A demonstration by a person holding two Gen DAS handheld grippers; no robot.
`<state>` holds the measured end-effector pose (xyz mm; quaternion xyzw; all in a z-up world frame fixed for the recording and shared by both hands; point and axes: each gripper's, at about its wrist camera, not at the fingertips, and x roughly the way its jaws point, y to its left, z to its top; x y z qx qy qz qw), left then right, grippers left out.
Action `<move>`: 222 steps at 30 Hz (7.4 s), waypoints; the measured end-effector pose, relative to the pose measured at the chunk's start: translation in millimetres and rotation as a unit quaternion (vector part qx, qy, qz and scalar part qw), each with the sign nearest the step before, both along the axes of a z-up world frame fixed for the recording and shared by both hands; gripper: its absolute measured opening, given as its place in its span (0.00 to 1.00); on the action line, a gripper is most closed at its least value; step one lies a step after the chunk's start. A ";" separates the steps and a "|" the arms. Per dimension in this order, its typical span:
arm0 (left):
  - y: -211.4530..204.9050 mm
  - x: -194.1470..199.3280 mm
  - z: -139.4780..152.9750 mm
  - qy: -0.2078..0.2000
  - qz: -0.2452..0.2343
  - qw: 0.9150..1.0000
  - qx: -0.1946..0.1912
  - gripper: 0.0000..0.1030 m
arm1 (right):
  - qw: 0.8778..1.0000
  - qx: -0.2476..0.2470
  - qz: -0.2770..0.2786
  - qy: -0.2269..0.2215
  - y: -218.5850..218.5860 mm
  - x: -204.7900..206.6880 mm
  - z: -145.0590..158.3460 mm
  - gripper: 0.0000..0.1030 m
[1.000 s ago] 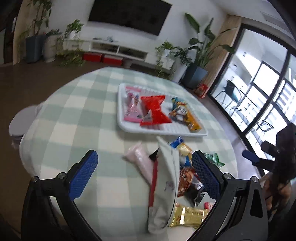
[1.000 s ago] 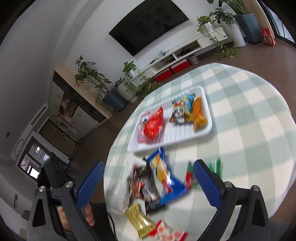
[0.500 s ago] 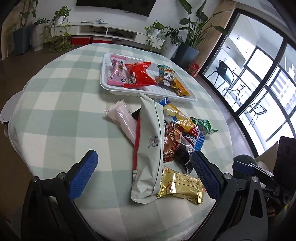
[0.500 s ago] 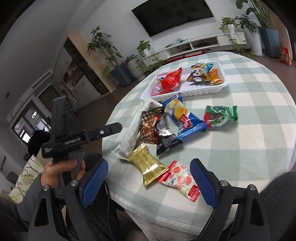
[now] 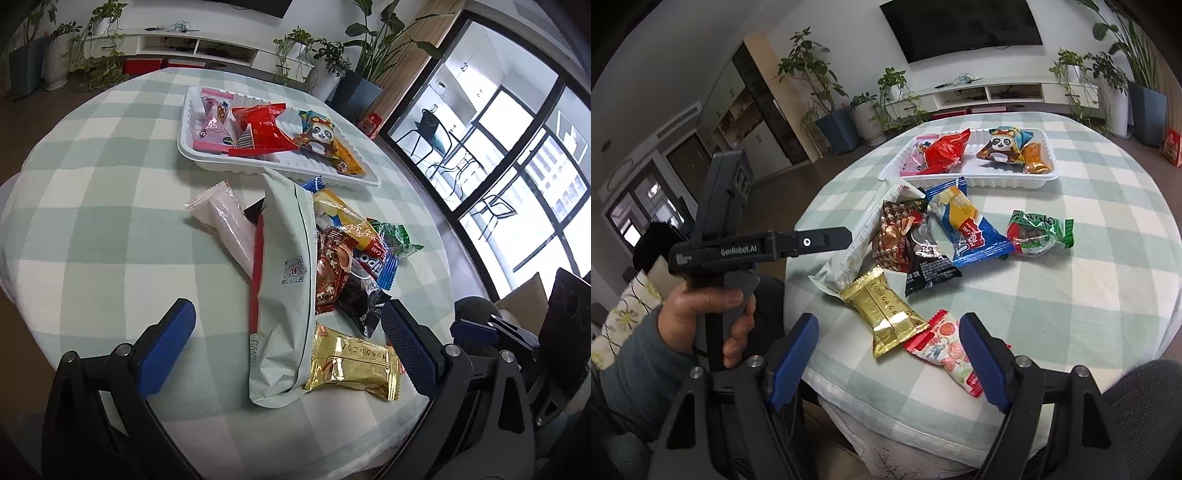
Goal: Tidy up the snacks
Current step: 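Grasp the long white-green bag with the left tool, then grasp the gold wrapper with the right tool while the left tool holds the white-green bag, then carry both snacks over the tray and open both tools to drop them, then withdraw both tools from the tray back to the remaining snacks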
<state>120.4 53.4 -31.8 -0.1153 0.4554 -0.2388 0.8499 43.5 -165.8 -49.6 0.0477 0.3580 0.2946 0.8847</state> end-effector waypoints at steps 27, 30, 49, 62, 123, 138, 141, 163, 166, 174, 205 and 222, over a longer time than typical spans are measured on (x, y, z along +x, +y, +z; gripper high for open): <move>0.6 63.0 -39.9 0.139 -0.121 0.978 -0.098 0.70 | 0.999 -0.031 0.033 0.025 19.7 21.8 -13.3 0.76; 5.5 72.1 -44.7 0.158 -0.123 0.973 -0.113 0.57 | 0.998 -0.043 0.045 0.028 26.1 25.9 -14.9 0.74; 2.2 63.2 -40.5 0.134 -0.138 0.980 -0.053 0.33 | 0.993 -0.085 0.077 0.040 53.1 40.2 -24.6 0.72; 1.2 52.6 -36.5 0.119 -0.153 0.981 -0.004 0.18 | 0.982 -0.157 0.103 0.040 76.8 50.3 -36.3 0.66; 11.9 6.0 -8.0 0.009 -0.123 0.978 0.168 0.15 | 0.984 -0.145 0.090 0.041 76.2 44.6 -28.0 0.32; 20.4 3.7 14.4 -0.004 -0.088 0.992 0.091 0.15 | 0.995 -0.072 0.051 0.048 45.8 50.8 -8.5 0.32; 20.8 4.9 20.6 -0.007 -0.084 0.994 0.075 0.15 | 0.996 -0.060 0.039 0.046 36.6 52.5 -3.6 0.32; 34.9 116.4 97.9 -0.069 -0.024 0.997 0.013 0.15 | 0.994 0.001 -0.099 -0.047 -66.6 147.4 97.9 0.32; 28.3 146.3 101.6 -0.066 -0.021 0.998 0.005 0.15 | 0.992 0.001 -0.108 -0.059 -62.2 173.8 113.0 0.32; -4.9 209.2 85.9 -0.052 -0.029 0.998 0.022 0.15 | 0.995 -0.008 -0.098 -0.027 -24.5 247.1 106.8 0.32; -24.5 251.2 -2.6 -0.021 -0.008 0.998 0.064 0.17 | 0.988 -0.094 -0.097 0.079 32.6 299.6 -3.5 0.33; -12.6 223.7 27.1 -0.066 0.018 0.996 0.061 0.68 | 0.991 -0.065 -0.110 0.046 17.9 280.5 25.5 0.56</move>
